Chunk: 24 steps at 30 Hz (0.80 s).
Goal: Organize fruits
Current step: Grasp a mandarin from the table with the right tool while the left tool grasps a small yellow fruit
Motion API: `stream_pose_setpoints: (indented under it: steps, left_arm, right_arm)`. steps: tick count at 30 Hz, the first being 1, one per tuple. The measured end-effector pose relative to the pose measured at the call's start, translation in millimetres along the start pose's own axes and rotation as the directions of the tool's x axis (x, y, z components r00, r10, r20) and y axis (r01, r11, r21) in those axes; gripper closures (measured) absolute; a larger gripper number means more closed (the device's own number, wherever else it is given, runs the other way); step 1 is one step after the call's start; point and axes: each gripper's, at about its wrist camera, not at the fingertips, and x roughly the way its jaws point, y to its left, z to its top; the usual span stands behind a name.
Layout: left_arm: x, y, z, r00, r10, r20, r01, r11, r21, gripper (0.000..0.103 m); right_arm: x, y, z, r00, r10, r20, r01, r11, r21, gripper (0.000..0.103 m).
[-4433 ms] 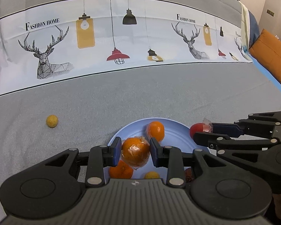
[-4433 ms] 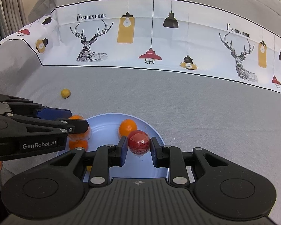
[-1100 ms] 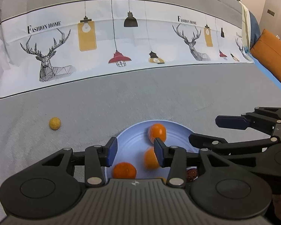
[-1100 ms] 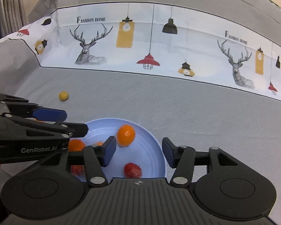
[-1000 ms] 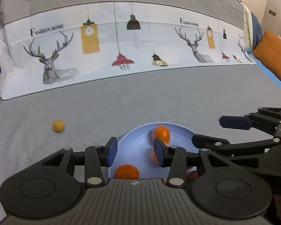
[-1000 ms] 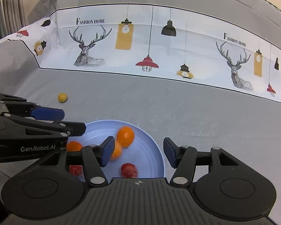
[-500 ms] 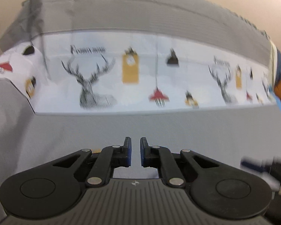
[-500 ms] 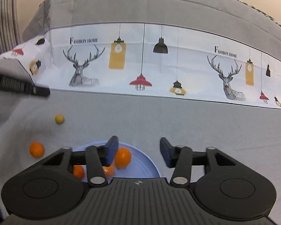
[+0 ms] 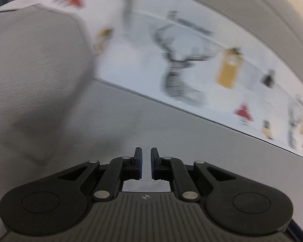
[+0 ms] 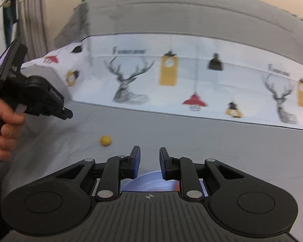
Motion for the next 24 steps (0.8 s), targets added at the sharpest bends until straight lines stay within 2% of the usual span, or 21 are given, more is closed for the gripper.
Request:
stream_pose_setpoints:
  steps: [1,3,6,7,8,10,12,15,20,24]
  left_arm:
    - [1,8,2,1.0,0.003,-0.007,-0.003,0.999,-0.04,0.094]
    - [3,21,5,0.999,-0.036,-0.025,0.033,0.992,-0.118,0.094]
    - [10,40,8,0.995,-0.086,-0.055,0.072,0.973,-0.222,0.094]
    - [13,43,9,0.992,-0.101,-0.07,0.081,0.966,-0.244,0.094]
    - [18,43,9,0.988,-0.12,-0.094,0.094,0.964,-0.251,0.094]
    - [27,37,9,0.977,-0.162,-0.14,0.128,0.966,-0.225,0.093]
    - [28,29,9,0.973,-0.179,-0.149,0.152,0.972,-0.178,0.087]
    - [22,25,7,0.98,-0.151,-0.128,0.135,0.983,-0.122,0.077]
    - [28,22,5,0.987,-0.087,-0.133,0.078,0.994,-0.076,0.077]
    - [29,21,5,0.99,-0.057,-0.132,0.051,0.998,-0.048,0.077]
  right_arm:
    - [3,4,0,1.0,0.015,-0.009,-0.015,1.0,-0.001,0.082]
    - [13,15,2,0.997,0.063,-0.038,-0.064,0.998,-0.007,0.081]
    - [29,34,1,0.978,0.169,-0.119,-0.169,0.986,0.008,0.08]
    - [33,40,1,0.974,0.181,-0.134,-0.182,0.983,0.006,0.072]
    - [37,48,1,0.97,0.195,-0.145,-0.198,0.98,-0.006,0.057]
    - [45,62,1,0.964,0.219,-0.15,-0.225,0.974,-0.025,0.041]
    - [57,72,-1,0.96,0.232,-0.155,-0.238,0.971,-0.026,0.04]
    - [81,80,-4,0.95,0.246,-0.194,-0.25,0.968,0.008,0.04]
    - [104,89,-14,0.935,0.264,-0.235,-0.265,0.964,0.027,0.04]
    - [111,100,-20,0.922,0.28,-0.268,-0.293,0.956,-0.009,0.041]
